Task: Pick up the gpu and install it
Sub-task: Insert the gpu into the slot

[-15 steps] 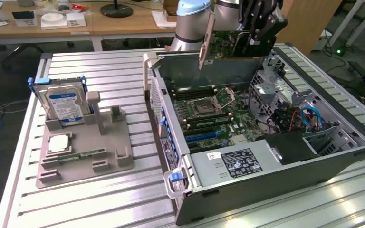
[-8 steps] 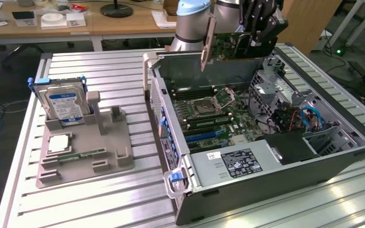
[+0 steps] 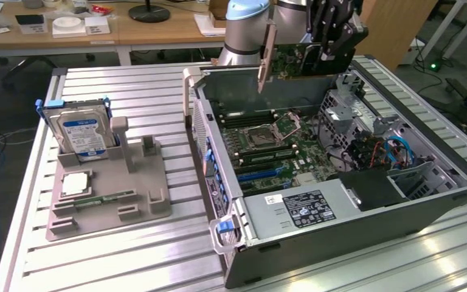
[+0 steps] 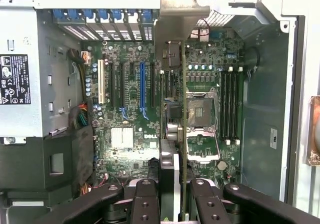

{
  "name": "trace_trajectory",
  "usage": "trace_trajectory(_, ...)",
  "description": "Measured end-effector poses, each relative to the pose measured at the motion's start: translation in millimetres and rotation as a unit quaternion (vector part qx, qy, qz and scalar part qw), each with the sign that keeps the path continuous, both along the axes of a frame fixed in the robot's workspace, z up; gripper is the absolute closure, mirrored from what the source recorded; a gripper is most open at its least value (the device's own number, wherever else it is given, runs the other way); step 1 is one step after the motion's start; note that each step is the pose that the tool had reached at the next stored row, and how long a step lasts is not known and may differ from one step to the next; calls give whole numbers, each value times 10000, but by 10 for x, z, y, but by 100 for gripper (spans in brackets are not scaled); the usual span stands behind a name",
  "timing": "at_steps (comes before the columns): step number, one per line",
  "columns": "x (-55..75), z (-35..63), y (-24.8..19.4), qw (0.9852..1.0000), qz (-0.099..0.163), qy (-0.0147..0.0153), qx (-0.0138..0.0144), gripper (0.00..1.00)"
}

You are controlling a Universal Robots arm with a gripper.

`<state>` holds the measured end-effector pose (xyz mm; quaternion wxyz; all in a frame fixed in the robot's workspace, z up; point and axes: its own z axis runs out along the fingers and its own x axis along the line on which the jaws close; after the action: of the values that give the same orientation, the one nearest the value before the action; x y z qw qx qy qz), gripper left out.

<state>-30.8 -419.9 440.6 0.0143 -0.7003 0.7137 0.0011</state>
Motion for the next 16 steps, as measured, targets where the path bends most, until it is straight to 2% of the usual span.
trace_trajectory(5,0,-14,0,10000,-2,0,74,72)
trace_trajectory(16,0,-42,0,10000,-1,-10,76,72)
